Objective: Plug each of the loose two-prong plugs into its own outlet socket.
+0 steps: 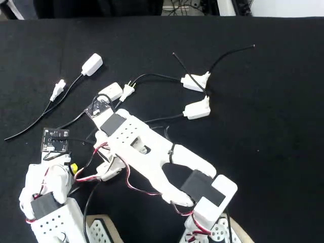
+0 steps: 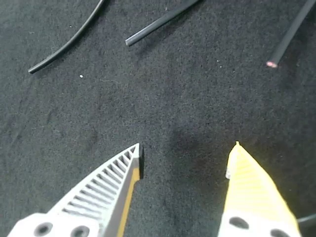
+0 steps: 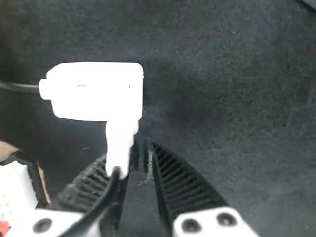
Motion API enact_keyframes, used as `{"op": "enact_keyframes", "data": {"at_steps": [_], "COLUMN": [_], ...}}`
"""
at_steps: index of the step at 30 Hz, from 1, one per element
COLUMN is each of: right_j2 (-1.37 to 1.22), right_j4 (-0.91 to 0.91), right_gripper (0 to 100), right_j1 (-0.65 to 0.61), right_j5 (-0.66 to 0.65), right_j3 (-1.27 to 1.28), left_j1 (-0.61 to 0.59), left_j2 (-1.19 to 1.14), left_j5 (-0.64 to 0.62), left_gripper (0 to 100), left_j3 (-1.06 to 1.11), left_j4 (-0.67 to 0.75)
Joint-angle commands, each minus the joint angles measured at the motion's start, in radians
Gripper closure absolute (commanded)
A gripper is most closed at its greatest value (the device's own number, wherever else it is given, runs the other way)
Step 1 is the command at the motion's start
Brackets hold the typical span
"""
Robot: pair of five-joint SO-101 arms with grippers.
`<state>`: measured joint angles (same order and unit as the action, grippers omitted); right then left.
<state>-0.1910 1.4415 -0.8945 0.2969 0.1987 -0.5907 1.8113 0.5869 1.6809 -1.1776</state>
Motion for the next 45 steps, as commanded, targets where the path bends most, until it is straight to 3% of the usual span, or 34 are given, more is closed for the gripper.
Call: {"op": "enact_keyframes", "data": {"at_steps": [1,7,12,18,26,31,36,45], "right_j2": [0.007,0.007,0.028,0.130,0.197,0.197,0.205,0.206], "right_j4": [0.009,0.005,0.015,0.064,-0.186,-0.203,-0.199,-0.121], "right_gripper": [98.7,98.5,88.8,90.4,90.3,90.1,83.6,90.0], "right_j1": [0.017,0.002,-0.002,0.000,-0.011,-0.025,-0.026,-0.087], "right_j5": [0.009,0.008,0.008,-0.005,-0.003,-0.002,-0.005,-0.011], "right_j3": [-0.036,-0.036,-0.028,-0.019,0.145,0.153,0.157,0.133], "left_j1": [0.012,0.012,0.012,0.012,0.012,0.012,0.012,0.012], "left_j2": [0.014,0.014,0.014,0.014,0.014,0.014,0.014,0.014], "left_j5": [0.003,0.003,0.003,0.002,0.000,-0.002,-0.003,-0.003], "left_gripper": [72,72,72,72,72,72,72,72], "left_j3": [0.018,0.018,0.018,0.018,0.018,0.018,0.018,0.018], "left_j4": [-0.003,-0.003,-0.003,-0.003,-0.003,-0.002,-0.002,-0.002]}}
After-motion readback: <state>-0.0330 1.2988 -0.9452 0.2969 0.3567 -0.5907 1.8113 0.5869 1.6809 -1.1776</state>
